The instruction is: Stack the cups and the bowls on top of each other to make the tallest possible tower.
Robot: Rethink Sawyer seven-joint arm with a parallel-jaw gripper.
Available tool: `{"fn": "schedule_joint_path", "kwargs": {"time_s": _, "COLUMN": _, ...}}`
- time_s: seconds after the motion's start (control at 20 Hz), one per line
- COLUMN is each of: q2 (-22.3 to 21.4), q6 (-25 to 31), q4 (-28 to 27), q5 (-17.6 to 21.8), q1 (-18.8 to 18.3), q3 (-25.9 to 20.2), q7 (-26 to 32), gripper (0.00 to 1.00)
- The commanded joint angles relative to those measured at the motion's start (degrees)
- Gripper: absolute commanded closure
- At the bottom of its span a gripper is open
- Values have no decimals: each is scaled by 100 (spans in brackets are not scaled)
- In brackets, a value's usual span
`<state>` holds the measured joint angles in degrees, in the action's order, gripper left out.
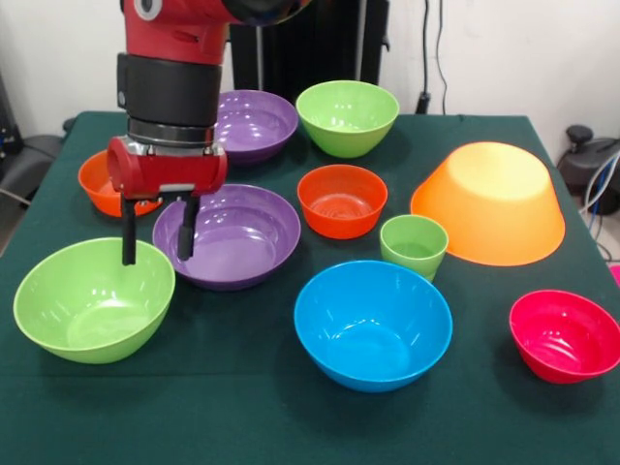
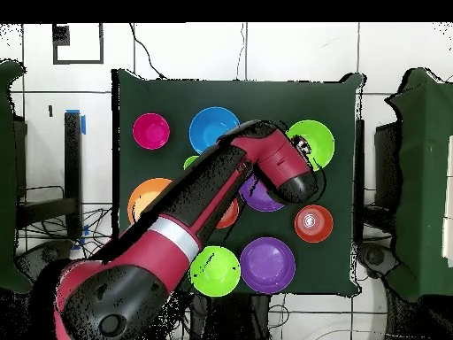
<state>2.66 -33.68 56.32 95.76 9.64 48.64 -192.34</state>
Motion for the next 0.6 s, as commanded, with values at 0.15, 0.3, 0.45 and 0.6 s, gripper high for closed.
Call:
{"fn": "schedule_joint_path", "kwargs": {"time_s": 0.15, "q2": 629, "q6": -280, "q4": -628, "q5": -367, "q1": -97, "q3": -570, "q7": -2678, "gripper": 0}}
{"fn": "schedule_joint_path", "kwargs": {"time_s": 0.3, "q2": 662, "q6": -317, "q4": -675, "q5": -402, "q1": -127, "q3": -631, "q7": -2653, "gripper": 0}}
{"fn": "schedule_joint_path", "kwargs": {"time_s": 0.45, "q2": 770, "q6": -302, "q4": -734, "q5": -430, "q1": -142, "q3": -628, "q7": -3065, "gripper": 0}}
{"fn": "schedule_joint_path", "kwargs": {"time_s": 0.6, "q2": 890, "q6": -242, "q4": -778, "q5": -461, "q1": -136, "q3": -552, "q7": -3607, "gripper": 0}}
